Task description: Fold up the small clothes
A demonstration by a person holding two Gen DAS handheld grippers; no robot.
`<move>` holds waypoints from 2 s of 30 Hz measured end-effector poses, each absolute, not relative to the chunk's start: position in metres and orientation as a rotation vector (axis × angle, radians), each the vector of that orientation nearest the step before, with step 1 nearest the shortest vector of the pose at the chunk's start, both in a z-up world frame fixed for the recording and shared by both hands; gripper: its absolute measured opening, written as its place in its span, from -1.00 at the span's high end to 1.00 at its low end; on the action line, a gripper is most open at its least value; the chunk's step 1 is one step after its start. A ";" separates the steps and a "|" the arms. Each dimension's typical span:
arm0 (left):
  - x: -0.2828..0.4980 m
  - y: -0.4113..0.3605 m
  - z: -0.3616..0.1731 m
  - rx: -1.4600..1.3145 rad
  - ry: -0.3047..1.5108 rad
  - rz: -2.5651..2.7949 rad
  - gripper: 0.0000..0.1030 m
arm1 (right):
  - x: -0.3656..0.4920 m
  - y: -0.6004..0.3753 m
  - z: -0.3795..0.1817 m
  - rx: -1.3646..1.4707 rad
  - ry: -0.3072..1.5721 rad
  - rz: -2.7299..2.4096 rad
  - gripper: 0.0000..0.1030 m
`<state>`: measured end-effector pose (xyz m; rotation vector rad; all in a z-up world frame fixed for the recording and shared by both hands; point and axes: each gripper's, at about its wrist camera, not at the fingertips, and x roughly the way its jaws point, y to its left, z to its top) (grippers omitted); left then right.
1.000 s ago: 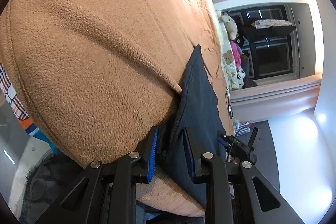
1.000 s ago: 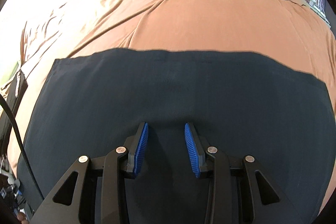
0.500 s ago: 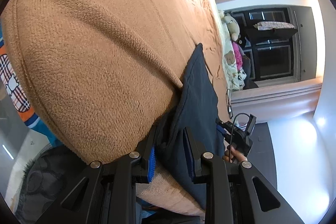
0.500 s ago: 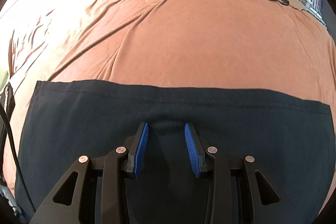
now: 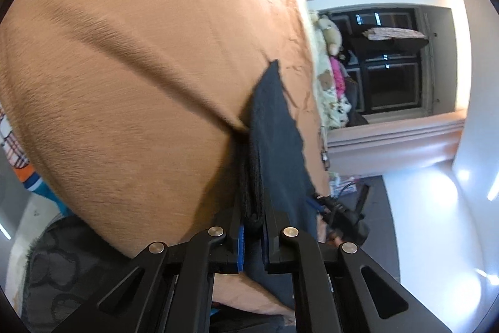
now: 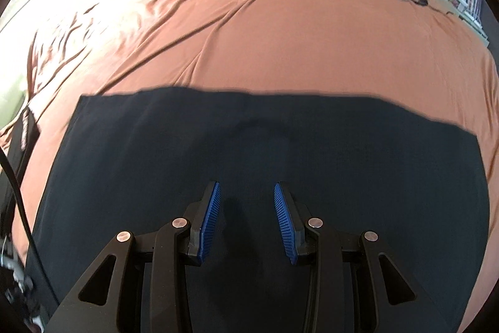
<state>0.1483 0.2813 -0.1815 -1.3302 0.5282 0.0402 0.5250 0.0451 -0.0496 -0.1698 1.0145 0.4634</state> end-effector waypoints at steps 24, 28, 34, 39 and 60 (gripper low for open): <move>0.188 0.271 -0.110 -1.250 0.450 -0.210 0.87 | 0.383 -0.024 -0.063 -0.053 1.051 0.630 0.66; 0.198 0.262 -0.093 -1.218 0.447 -0.247 0.87 | 0.368 -0.025 -0.064 -0.054 1.048 0.660 0.67; 0.221 0.245 -0.067 -1.174 0.449 -0.294 0.87 | 0.345 -0.031 -0.069 -0.047 1.049 0.703 0.67; 0.237 0.228 -0.049 -1.135 0.456 -0.325 0.87 | 0.329 -0.044 -0.075 -0.019 1.048 0.706 0.72; 0.305 0.141 -0.006 -1.044 0.525 -0.479 0.87 | 0.332 -0.155 -0.037 0.197 0.974 0.643 0.82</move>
